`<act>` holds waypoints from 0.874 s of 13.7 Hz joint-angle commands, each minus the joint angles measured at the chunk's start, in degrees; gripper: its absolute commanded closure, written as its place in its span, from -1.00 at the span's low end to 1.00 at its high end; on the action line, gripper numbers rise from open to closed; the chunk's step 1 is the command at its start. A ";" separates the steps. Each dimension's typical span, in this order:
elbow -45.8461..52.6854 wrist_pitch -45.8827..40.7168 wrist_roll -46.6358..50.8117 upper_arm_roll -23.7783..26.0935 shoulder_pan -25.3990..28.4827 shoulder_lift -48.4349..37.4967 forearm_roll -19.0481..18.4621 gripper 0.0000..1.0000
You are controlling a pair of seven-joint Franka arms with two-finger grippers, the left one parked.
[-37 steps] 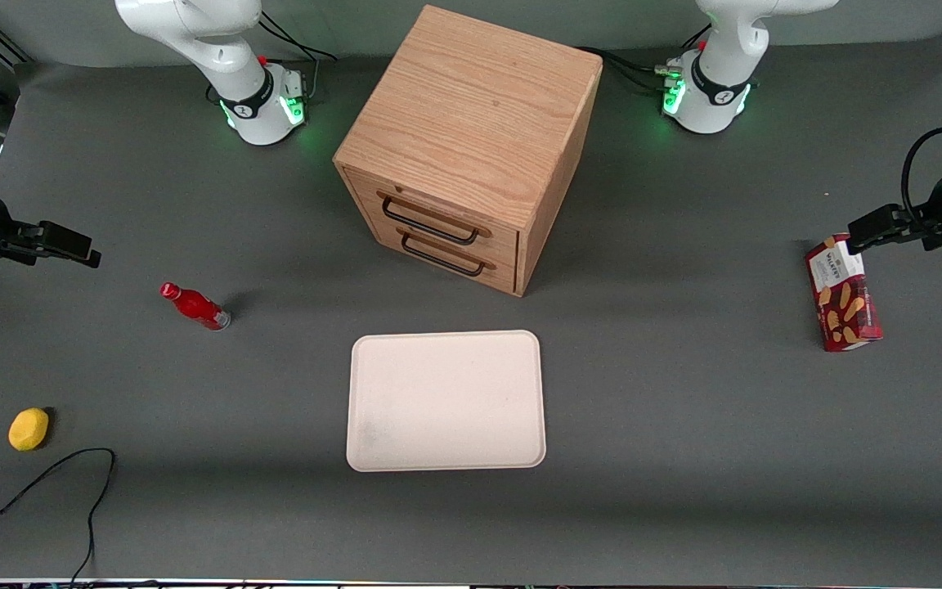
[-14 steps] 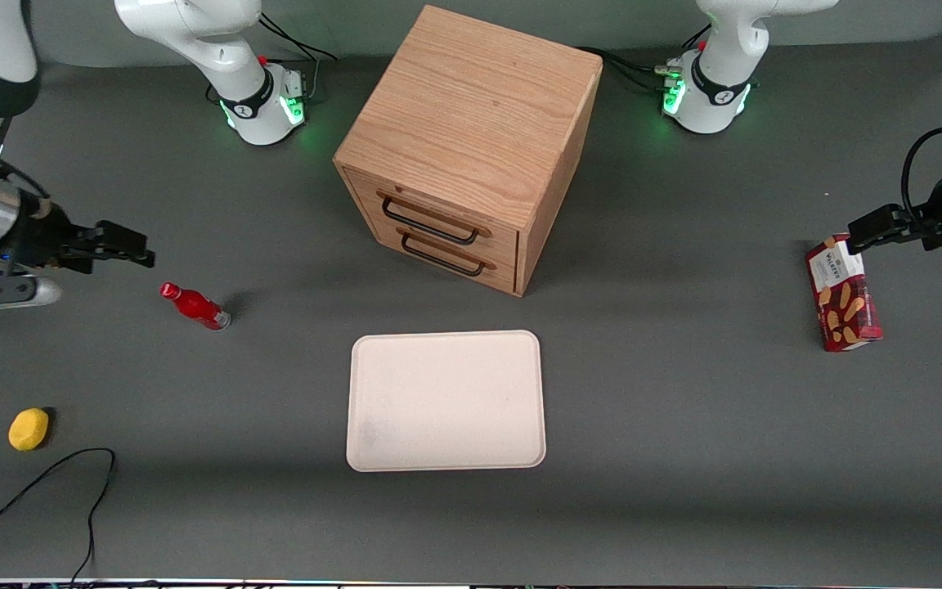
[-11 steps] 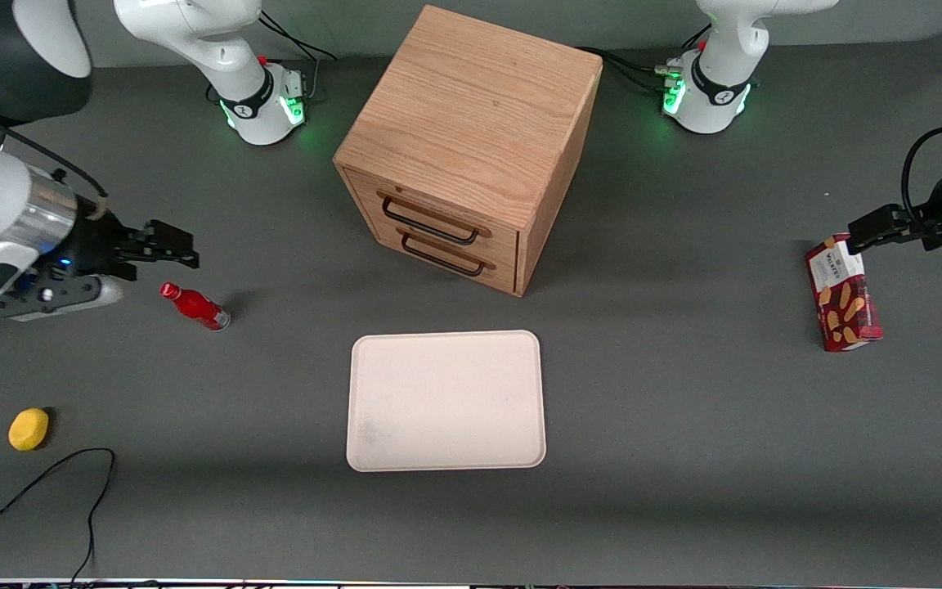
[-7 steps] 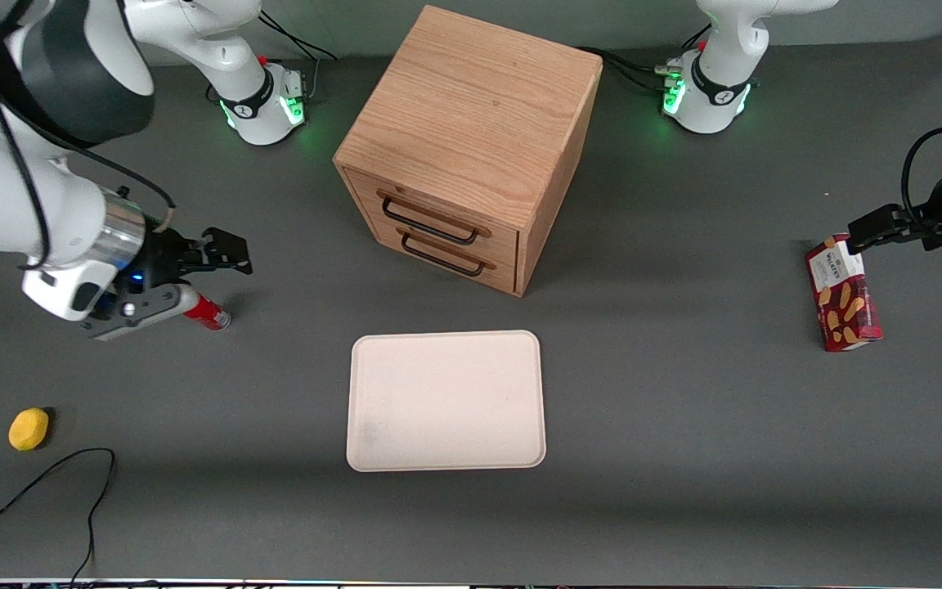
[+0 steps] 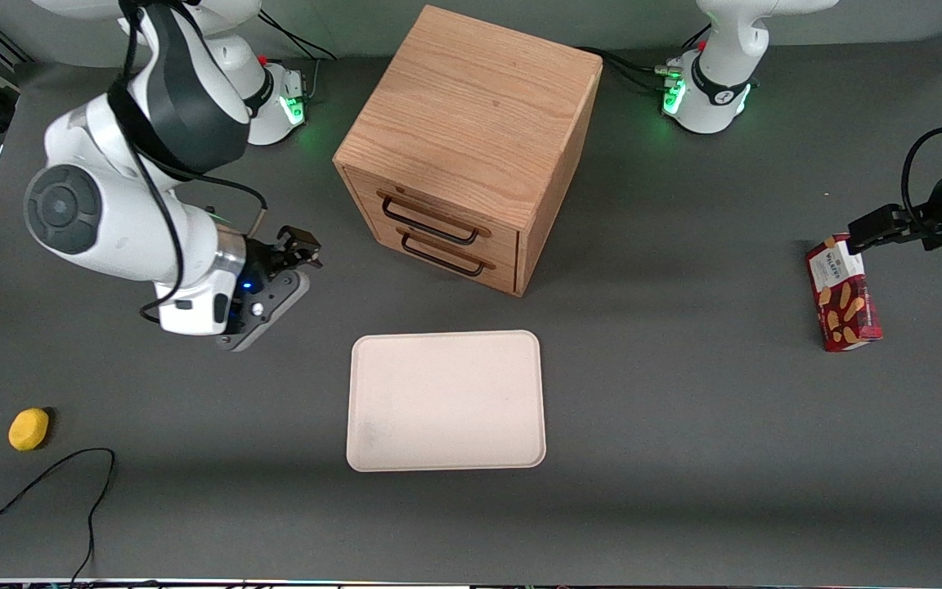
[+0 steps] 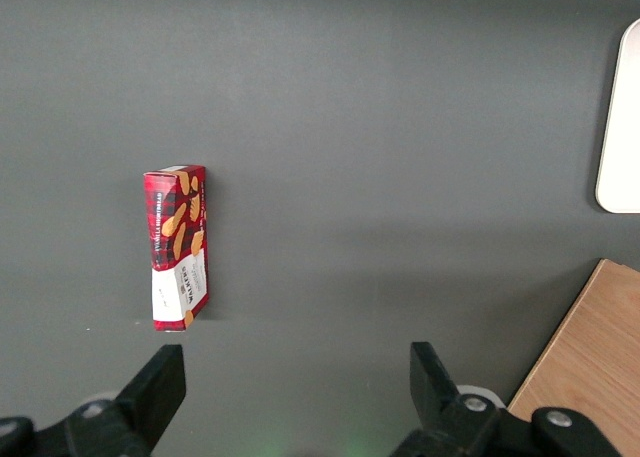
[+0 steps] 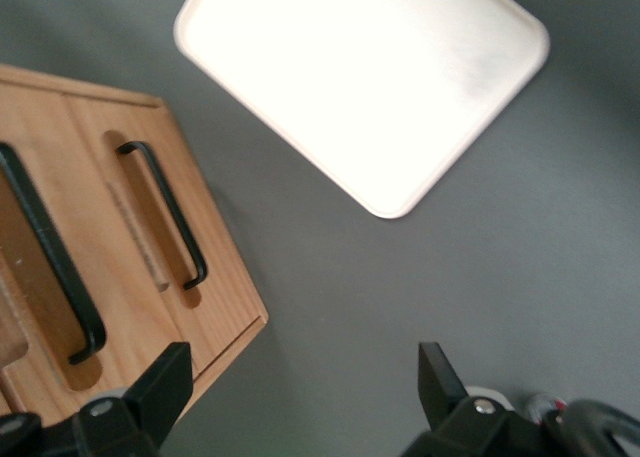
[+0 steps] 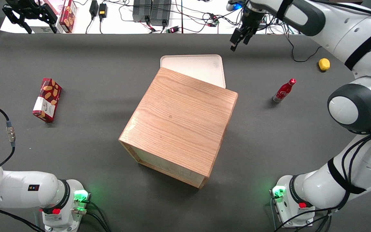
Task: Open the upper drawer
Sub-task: 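Move the right gripper toward the cabinet's upper drawer handle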
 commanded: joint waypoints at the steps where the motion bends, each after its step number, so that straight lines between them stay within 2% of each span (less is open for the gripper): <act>1: 1.89 -0.57 -10.83 4.25 -0.09 2.84 1.33 -1.00; 9: 1.71 -1.44 -13.60 5.76 5.96 5.22 1.42 -1.00; 12: 1.36 -2.59 -13.87 6.46 6.15 5.66 3.87 -1.00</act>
